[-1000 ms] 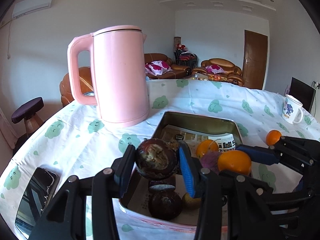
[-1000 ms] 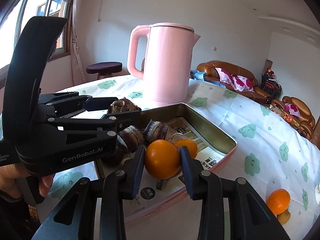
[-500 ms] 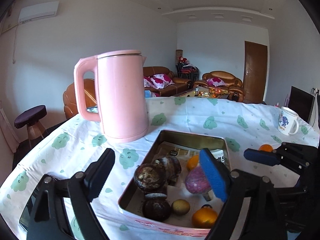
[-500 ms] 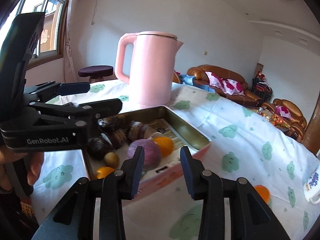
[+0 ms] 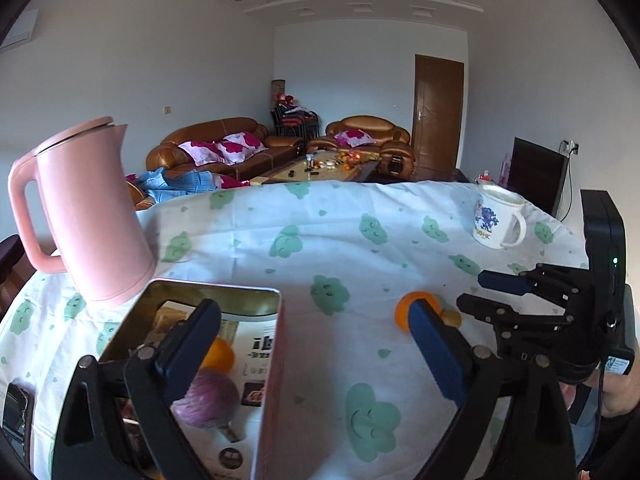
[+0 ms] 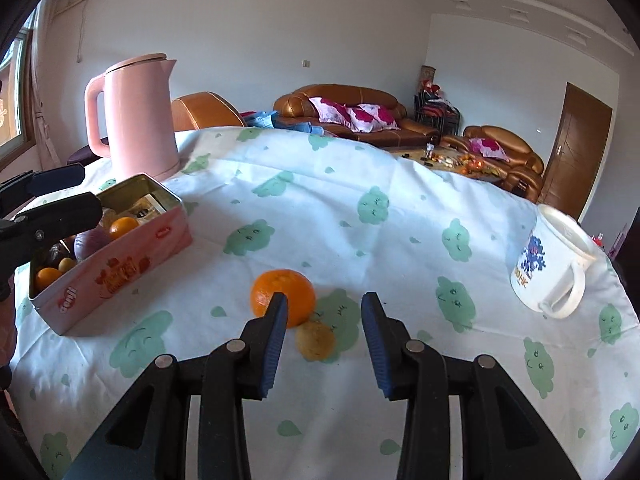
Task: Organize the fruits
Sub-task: 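Move the left tool to an orange on the table while the right tool approaches a small brown fruit, then close the left tool on the orange while the right tool closes on the small brown fruit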
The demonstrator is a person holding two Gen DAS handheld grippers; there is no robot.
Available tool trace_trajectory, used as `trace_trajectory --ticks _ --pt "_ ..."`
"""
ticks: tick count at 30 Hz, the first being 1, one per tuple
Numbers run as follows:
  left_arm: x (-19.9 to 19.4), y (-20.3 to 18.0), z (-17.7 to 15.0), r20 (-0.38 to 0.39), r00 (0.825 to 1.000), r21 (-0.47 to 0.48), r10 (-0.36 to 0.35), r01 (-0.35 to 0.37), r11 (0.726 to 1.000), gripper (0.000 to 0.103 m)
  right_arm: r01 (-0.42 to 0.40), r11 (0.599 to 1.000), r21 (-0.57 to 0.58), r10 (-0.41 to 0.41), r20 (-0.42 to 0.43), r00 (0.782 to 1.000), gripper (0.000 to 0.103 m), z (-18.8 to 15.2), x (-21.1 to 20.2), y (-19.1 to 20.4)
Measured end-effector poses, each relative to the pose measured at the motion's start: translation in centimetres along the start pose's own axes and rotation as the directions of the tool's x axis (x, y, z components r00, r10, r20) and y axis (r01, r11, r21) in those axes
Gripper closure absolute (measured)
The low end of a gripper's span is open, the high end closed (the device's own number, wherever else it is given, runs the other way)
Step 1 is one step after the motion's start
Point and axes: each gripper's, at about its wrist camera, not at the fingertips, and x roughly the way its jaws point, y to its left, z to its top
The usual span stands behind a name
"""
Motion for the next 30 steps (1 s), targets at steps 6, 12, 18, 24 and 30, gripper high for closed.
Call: trace_trajectory --ticks 6,12,18,24,30 --pt "2.4 -2.1 0.3 -0.052 0.999 0.044 0.004 -0.002 0.999 0.006 -0.060 0.998 0.004 0.061 -0.075 0.995 0.063 -0.6 1.6 -0.4" --pt "4.0 -2.9 0.2 -0.086 0.996 0.074 0.019 -0.013 0.997 0.006 -0.096 0.995 0.015 0.097 -0.161 0.982 0.063 -1.0 3.2 -0.3" --pt "5.4 -4.1 -0.1 -0.118 0.993 0.086 0.005 0.005 0.996 0.006 -0.102 0.994 0.044 0.108 -0.167 0.980 0.075 -1.2 3.2 -0.9" --pt "7.0 -5.5 -0.3 -0.145 0.989 0.094 -0.015 0.029 0.995 0.006 -0.045 0.985 0.167 0.066 -0.123 0.990 0.075 -1.4 2.5 -3.6" --pt "8.8 -7.7 -0.5 -0.188 0.980 0.110 -0.063 0.085 0.990 0.007 0.032 0.967 0.253 -0.004 -0.111 0.994 0.075 -1.8 1.8 -6.1"
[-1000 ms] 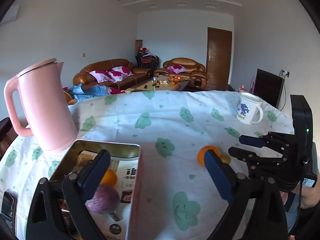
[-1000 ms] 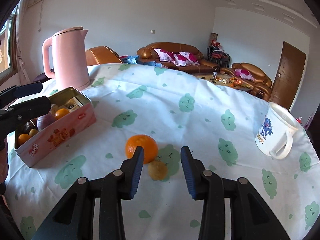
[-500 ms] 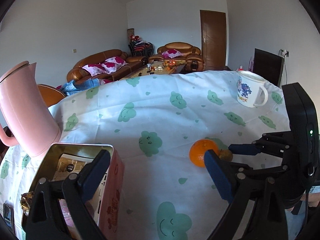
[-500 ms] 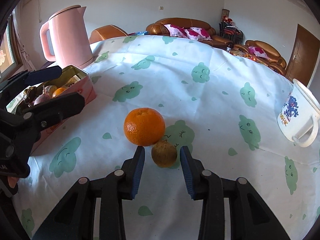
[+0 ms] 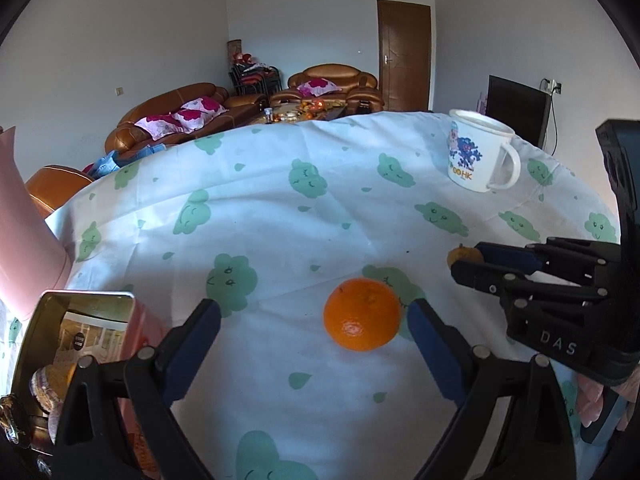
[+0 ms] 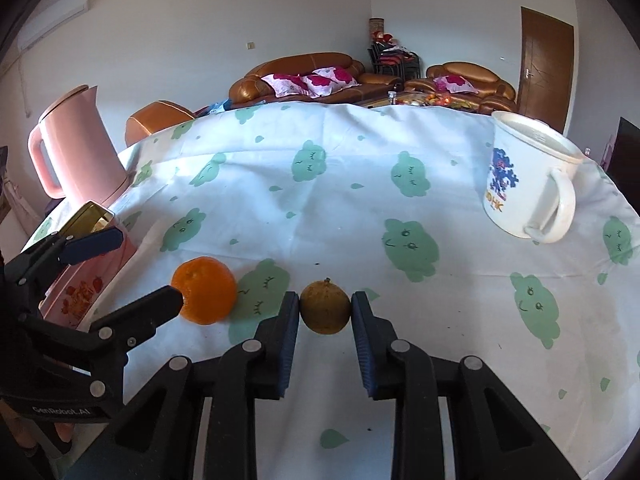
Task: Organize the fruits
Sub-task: 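Close the left tool on the orange while the right tool closes on the small brown fruit, then lift the orange with the left tool while the right tool lifts the small brown fruit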
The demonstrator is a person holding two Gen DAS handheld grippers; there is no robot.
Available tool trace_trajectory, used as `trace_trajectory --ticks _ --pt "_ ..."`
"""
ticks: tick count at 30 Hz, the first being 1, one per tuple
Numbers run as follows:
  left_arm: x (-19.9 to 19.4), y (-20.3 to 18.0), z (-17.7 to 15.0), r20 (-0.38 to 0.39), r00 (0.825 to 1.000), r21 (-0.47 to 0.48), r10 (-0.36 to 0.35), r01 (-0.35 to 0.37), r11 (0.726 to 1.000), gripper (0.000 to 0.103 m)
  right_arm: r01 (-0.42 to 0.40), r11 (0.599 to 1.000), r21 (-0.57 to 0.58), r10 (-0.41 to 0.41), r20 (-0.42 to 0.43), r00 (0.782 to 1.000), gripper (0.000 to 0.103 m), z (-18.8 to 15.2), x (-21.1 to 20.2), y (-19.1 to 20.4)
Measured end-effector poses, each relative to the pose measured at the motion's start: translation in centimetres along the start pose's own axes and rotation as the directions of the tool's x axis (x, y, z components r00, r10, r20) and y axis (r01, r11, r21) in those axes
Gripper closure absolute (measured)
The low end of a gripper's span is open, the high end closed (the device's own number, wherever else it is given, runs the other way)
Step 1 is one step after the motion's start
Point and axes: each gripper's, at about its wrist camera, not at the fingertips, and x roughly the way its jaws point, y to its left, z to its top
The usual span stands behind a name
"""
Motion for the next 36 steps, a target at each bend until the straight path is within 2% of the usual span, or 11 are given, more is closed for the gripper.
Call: trace_trajectory --ticks 2,4,8,10,12,14,21,36 --pt "0.6 -0.5 0.1 -0.015 1.000 0.009 -0.014 0.014 1.000 0.009 -0.006 1.000 0.015 0.006 0.000 1.000 0.075 0.1 0.0 -0.4" --pt "1.3 -0.9 0.3 -0.033 0.999 0.015 -0.025 0.025 1.000 0.016 -0.004 1.000 0.015 0.004 0.004 1.000 0.075 0.1 -0.1 -0.5" --pt "2.2 -1.4 0.3 -0.076 0.996 0.036 -0.054 0.056 0.998 0.036 -0.001 1.000 -0.004 0.001 0.001 1.000 0.075 0.1 0.0 -0.2" --pt "2.3 -1.6 0.2 -0.086 0.994 0.043 -0.064 0.068 0.997 0.038 -0.006 1.000 -0.006 0.006 -0.007 1.000 0.075 0.1 0.1 -0.2" --pt "2.6 -1.7 0.2 -0.106 0.990 0.043 -0.091 0.095 0.995 0.048 -0.009 1.000 -0.010 0.009 -0.015 1.000 0.075 0.1 0.3 -0.1" --pt "2.8 -1.7 0.1 -0.114 0.988 0.041 -0.108 0.113 0.993 0.052 -0.014 1.000 -0.018 0.013 -0.017 1.000 0.075 0.1 0.3 0.0" --pt "2.5 -1.2 0.1 -0.100 0.989 0.014 -0.112 0.114 0.993 0.053 -0.019 0.999 -0.028 0.019 0.007 1.000 0.075 -0.1 -0.2 0.1" --pt "0.8 -0.6 0.2 -0.002 0.997 0.002 -0.077 0.077 0.997 0.053 -0.040 0.997 -0.071 0.047 0.101 0.994 0.075 -0.1 -2.0 0.7"
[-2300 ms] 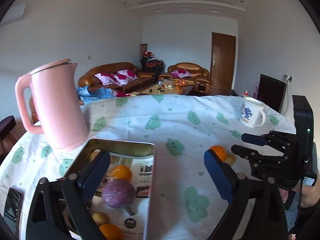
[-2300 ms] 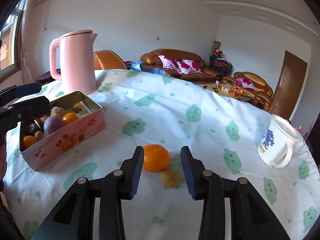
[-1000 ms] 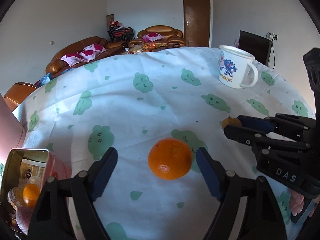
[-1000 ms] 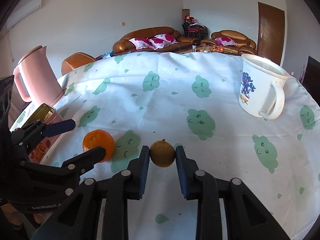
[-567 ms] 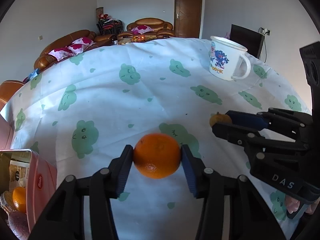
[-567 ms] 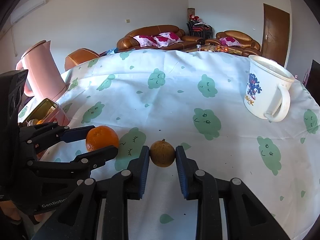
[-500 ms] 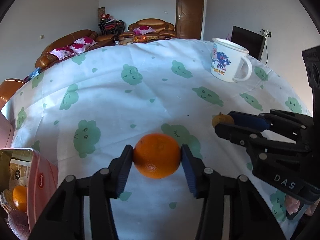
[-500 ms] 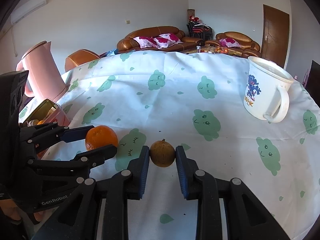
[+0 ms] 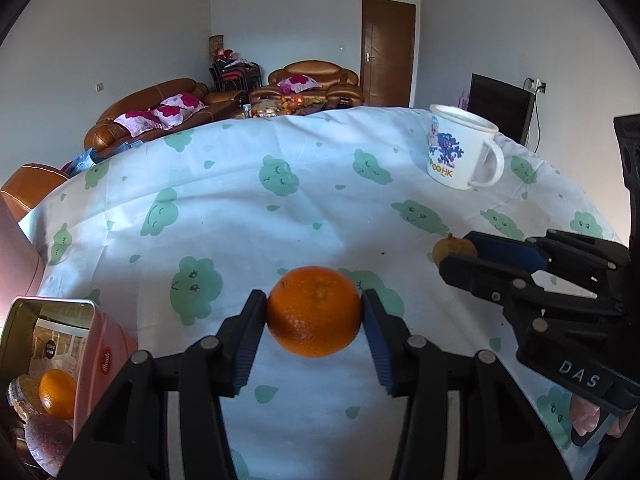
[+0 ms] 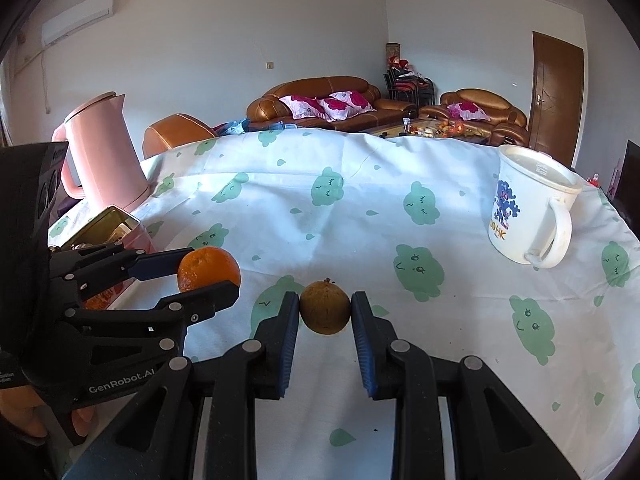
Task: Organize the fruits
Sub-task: 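Lift the orange with the left tool while the right tool lifts the small brown fruit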
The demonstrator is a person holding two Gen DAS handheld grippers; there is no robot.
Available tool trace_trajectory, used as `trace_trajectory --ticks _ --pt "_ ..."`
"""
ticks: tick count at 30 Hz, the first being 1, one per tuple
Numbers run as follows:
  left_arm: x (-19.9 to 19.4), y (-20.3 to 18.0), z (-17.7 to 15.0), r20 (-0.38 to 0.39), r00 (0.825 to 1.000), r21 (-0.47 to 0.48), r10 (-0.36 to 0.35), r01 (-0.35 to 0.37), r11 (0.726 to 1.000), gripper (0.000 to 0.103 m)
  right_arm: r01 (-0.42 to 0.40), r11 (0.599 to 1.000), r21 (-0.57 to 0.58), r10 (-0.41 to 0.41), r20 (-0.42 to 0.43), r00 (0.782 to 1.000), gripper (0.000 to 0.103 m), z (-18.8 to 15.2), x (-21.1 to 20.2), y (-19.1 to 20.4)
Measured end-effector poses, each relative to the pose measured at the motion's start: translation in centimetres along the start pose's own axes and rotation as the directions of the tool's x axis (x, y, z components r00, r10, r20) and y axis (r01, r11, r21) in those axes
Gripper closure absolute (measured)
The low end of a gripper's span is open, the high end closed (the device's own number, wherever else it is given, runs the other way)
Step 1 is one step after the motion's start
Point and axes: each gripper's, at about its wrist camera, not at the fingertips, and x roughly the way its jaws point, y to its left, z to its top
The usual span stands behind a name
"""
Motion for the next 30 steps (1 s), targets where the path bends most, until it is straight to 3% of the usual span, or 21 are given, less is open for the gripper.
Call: trace_trajectory --ticks 30 --pt "-3.2 0.1 -0.4 0.164 0.983 -0.009 0.086 -0.085 0.996 0.053 0.002 1.000 -0.025 0.001 0.138 0.990 0.075 -0.4 -2.6 0.5"
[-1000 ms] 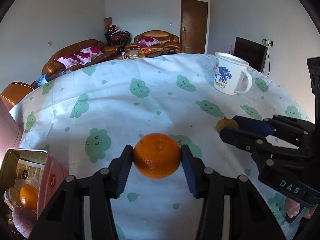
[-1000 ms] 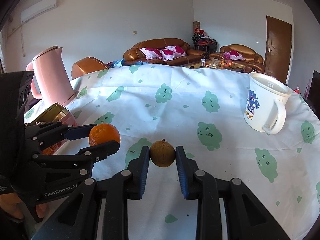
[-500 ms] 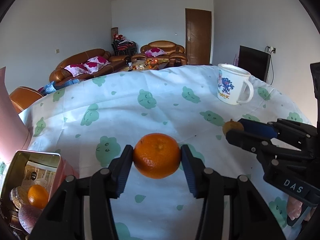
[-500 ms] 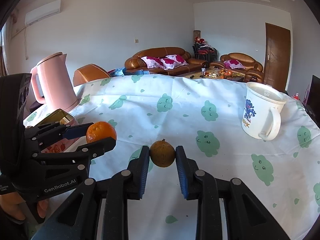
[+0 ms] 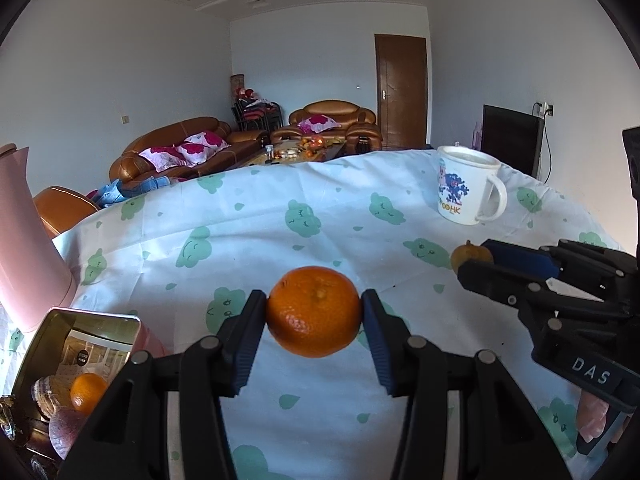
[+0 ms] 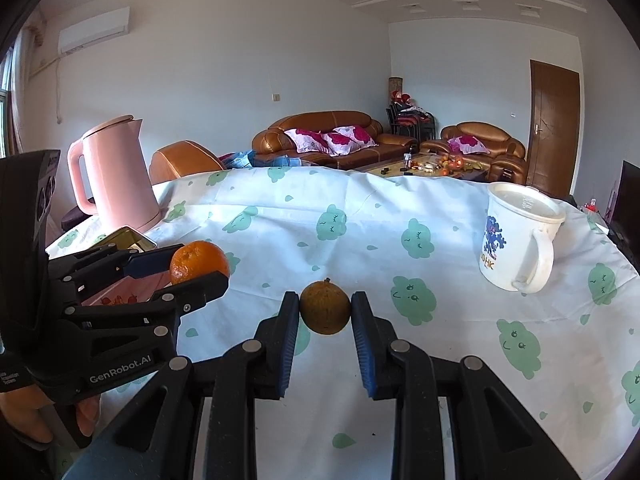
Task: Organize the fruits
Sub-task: 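Lift the orange with the left tool while the right tool lifts the small brown fruit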
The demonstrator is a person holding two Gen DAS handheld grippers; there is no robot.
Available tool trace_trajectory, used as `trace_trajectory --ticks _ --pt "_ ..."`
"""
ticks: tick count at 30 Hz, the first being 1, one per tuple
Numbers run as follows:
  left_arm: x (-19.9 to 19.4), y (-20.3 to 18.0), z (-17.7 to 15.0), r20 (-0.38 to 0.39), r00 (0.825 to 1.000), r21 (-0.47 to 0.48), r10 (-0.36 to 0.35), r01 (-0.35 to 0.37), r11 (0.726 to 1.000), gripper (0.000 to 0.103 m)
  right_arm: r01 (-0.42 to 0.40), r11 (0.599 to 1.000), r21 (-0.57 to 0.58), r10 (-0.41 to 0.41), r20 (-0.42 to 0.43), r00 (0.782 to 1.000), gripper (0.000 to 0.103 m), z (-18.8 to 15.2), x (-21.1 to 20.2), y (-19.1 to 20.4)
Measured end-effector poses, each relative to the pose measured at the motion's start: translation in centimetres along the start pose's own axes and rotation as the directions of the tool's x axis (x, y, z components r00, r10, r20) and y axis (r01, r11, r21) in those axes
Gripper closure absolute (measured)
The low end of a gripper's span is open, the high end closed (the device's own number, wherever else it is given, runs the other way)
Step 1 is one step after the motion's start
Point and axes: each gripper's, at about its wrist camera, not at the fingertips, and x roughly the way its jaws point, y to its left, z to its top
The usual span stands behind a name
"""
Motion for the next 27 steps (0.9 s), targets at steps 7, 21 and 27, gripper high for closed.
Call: trace_trajectory --ticks 7,21,27 --pt "-0.5 -0.1 0.0 0.027 0.999 0.002 0.017 -0.017 1.000 0.053 0.006 1.000 -0.009 -0.006 0.036 0.999 0.075 -0.1 -0.7 0.2" --pt "-1.8 -0.4 -0.1 0.086 0.995 0.009 0.051 -0.052 0.999 0.053 0.018 1.000 -0.019 -0.016 0.087 0.996 0.075 -0.2 -1.6 0.4" --pt "-2.4 0.0 -0.2 0.112 0.992 -0.007 0.062 -0.061 0.998 0.053 0.030 0.999 -0.028 -0.026 0.120 0.992 0.075 -0.3 -2.2 0.6"
